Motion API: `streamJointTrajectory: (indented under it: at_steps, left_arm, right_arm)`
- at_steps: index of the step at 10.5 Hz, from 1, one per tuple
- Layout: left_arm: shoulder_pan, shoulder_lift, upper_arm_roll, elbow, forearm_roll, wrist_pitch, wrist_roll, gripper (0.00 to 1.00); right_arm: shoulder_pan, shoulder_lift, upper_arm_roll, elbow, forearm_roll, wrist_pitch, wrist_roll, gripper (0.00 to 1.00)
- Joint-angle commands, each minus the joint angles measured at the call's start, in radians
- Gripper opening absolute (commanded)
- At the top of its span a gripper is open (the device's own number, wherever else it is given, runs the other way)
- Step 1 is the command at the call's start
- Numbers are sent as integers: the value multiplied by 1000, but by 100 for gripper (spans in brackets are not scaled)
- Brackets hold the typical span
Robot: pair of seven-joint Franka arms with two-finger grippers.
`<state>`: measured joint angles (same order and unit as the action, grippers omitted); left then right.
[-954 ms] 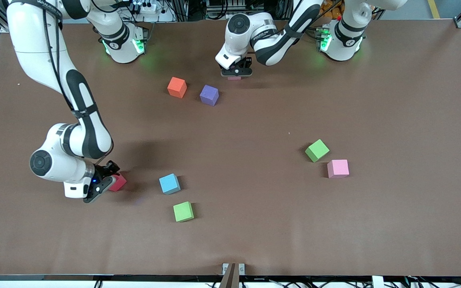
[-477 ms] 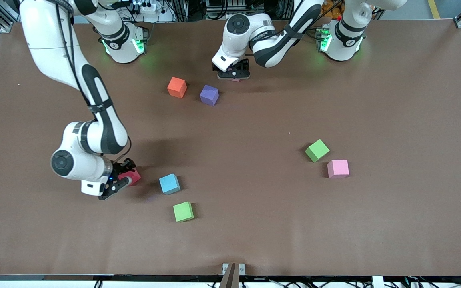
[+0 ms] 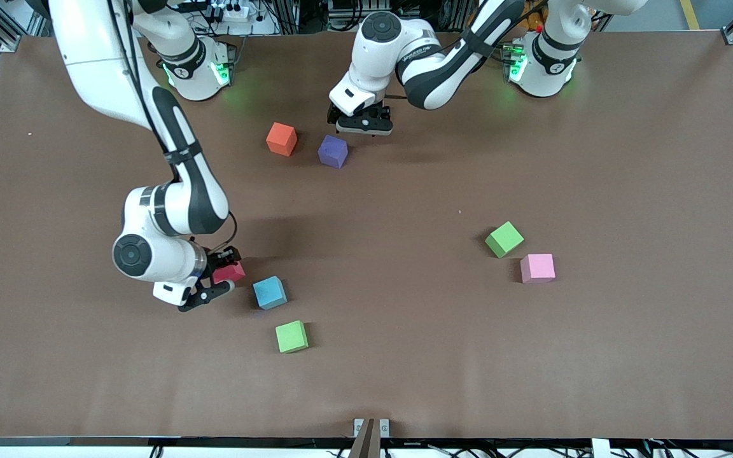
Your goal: Arrange blocks into number 1
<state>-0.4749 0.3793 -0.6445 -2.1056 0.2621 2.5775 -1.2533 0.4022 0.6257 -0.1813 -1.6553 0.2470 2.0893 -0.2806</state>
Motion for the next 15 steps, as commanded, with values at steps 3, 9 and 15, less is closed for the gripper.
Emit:
streamJointTrajectory:
  at_steps: [3, 9, 15]
  left_arm:
    - [-138, 124, 123, 149, 74, -3, 6, 100]
    - [-240, 231, 181, 234, 115, -3, -9, 100]
    - [-312, 277, 227, 265, 117, -2, -35, 100]
  right_arm:
    - [89, -50, 3, 23, -17, -58, 261, 0]
    - [24, -24, -3, 16, -28, -60, 247, 0]
    - [26, -1, -3, 0, -26, -49, 248, 0]
